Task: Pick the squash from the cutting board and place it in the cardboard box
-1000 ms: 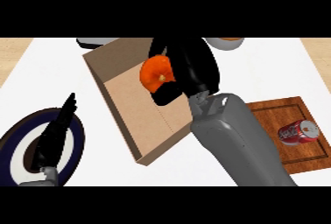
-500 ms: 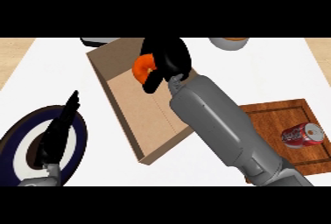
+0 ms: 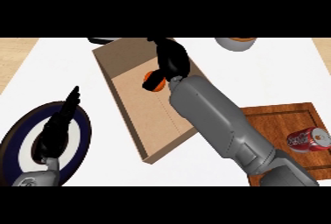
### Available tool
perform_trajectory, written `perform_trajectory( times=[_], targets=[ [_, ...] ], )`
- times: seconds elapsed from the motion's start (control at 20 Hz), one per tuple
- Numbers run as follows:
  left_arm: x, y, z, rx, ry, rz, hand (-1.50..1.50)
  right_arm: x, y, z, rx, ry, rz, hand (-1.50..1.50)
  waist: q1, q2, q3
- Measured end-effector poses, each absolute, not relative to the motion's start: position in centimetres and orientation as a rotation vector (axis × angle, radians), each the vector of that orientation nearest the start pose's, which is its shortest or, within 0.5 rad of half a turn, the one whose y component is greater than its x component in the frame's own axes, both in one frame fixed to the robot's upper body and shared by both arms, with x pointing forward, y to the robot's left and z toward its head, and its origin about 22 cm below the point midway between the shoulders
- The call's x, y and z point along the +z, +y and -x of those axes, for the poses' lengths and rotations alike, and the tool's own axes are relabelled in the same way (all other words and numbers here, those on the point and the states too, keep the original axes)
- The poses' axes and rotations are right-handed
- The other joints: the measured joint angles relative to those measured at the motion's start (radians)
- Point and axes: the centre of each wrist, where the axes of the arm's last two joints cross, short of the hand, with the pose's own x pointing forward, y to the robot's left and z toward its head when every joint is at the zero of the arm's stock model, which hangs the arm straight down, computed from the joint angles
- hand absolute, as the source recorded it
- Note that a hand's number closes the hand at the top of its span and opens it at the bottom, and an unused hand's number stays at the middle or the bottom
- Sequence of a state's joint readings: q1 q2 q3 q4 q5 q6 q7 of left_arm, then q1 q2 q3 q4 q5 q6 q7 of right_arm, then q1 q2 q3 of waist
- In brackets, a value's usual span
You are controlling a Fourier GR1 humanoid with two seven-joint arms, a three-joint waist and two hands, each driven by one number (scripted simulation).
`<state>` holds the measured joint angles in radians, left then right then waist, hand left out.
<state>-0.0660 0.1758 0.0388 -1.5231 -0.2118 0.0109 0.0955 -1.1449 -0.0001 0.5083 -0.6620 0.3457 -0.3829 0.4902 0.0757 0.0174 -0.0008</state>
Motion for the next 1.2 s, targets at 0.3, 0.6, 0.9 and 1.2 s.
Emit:
perform_trajectory(
  times=[0.3, 0.6, 0.9, 1.2],
  targets=[
    [1.3, 27.1, -25.7, -0.254, -1.479, -0.338, 0.0, 12.3, -1.7, -40.8, 0.505, -1.617, 0.572, -1.5, -0.004, 0.0, 0.001],
    [1.1, 27.5, -25.2, -0.233, -1.473, -0.347, 0.0, 13.1, -3.5, -41.4, 0.205, -1.706, 0.448, -1.5, -0.032, -0.005, 0.002],
    [0.9, 28.2, -24.2, -0.212, -1.461, -0.371, 0.0, 13.4, -9.3, -42.7, -0.018, -1.73, 0.432, -1.5, -0.059, -0.014, 0.001],
    [0.8, 28.8, -24.0, -0.194, -1.444, -0.381, 0.0, 13.5, -18.6, -42.8, -0.146, -1.727, 0.462, -1.5, -0.081, -0.019, 0.001]
  ],
)
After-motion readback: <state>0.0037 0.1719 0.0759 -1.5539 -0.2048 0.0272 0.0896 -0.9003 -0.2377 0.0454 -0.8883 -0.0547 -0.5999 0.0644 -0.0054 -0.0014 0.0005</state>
